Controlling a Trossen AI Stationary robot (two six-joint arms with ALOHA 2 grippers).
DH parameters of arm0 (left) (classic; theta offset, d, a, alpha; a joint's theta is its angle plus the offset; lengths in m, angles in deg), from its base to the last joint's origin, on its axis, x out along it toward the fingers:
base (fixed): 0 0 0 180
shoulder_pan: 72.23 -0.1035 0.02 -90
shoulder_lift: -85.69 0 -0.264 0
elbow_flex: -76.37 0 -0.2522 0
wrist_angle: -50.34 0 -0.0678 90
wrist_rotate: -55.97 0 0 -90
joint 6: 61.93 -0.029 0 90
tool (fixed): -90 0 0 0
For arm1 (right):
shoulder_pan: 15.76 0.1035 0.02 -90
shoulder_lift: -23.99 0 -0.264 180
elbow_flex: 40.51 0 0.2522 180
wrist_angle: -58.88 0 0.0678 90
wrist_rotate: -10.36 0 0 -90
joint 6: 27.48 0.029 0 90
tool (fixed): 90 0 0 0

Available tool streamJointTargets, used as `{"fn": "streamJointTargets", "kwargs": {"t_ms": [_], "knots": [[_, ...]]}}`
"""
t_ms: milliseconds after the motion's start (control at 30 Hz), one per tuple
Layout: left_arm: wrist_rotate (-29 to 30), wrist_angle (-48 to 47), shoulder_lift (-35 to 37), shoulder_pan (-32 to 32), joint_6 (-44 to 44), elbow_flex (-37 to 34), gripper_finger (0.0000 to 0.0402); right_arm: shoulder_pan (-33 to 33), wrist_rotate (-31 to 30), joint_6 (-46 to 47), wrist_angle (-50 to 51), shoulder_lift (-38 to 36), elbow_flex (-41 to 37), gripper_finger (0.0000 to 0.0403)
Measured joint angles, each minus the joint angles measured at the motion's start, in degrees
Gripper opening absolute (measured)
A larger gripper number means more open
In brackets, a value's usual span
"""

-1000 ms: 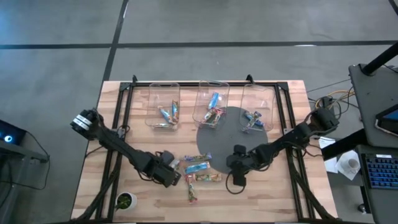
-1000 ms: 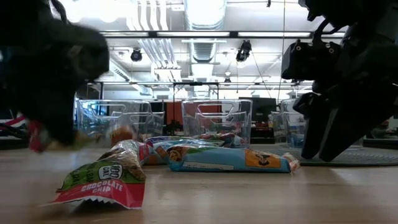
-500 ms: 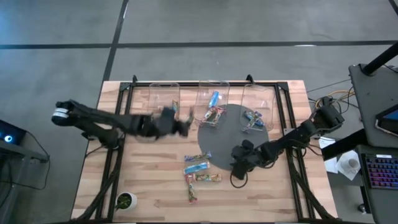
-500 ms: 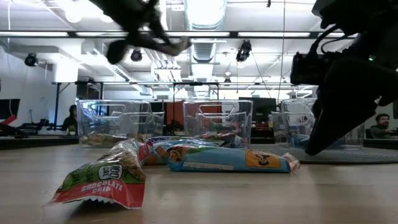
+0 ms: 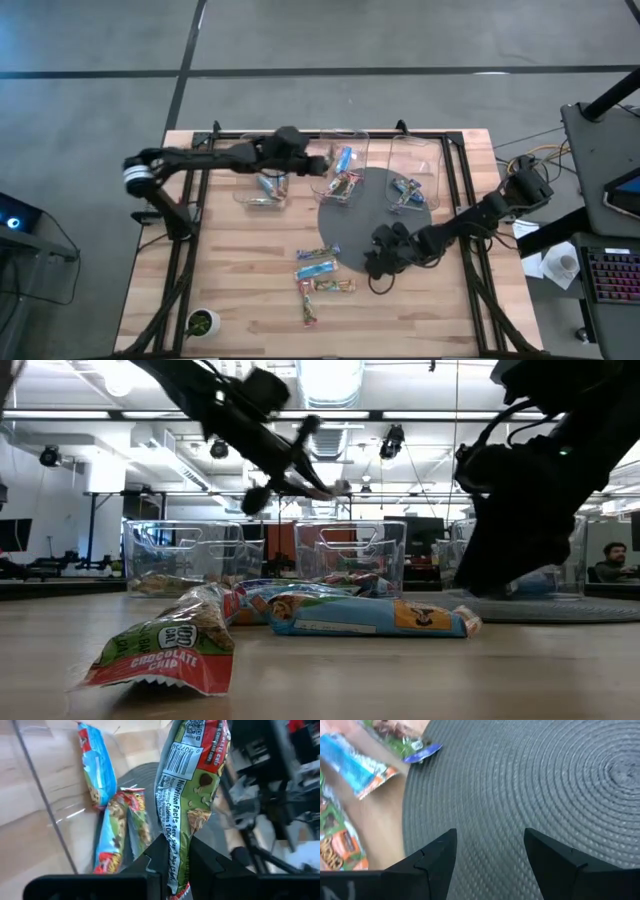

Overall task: Pick and place Granola Bars by type
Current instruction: Put the red granola bar into the middle transparent bin

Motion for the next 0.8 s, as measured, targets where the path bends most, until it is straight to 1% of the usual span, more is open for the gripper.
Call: {"fn": "streamJointTargets", "kwargs": {"t_ms": [100,233,367,500,600,667,733,800], "knots": [[0.4,0.0,-5.2,-0.4,-1.4,3.7,0.0034,-0.2,-0.3,0.2,0.0,0.0,0.3,0.0224],[0.9,0.1,-10.9,-1.2,-1.9,8.2,0.0039,-0.2,-0.6,2.6,0.1,0.0,0.3,0.0224],[-0.7,0.1,-14.5,-1.8,-1.9,10.7,0.0075,-0.2,-0.8,3.7,0.3,0.0,0.2,0.0224],[-1.1,-0.6,-15.1,-1.8,-3.0,10.8,0.0123,-0.2,-0.8,3.9,0.4,0.0,0.2,0.0224],[-1.5,-3.5,-14.4,-1.8,-3.9,10.6,0.0151,-0.1,-0.8,4.3,0.3,-0.1,0.0,0.0224],[-4.2,-5.7,-13.1,-1.8,-6.4,10.4,0.0159,-0.1,-0.9,4.2,0.4,-0.2,-0.1,0.0224],[-6.5,-6.0,-11.2,-1.2,-9.3,10.4,0.0162,-0.1,-1.0,3.0,0.4,-0.5,-0.3,0.0224],[-6.7,-9.4,-8.7,0.3,-11.6,10.4,0.0162,-0.1,-1.1,1.1,0.3,-0.5,-0.4,0.0224]]}}
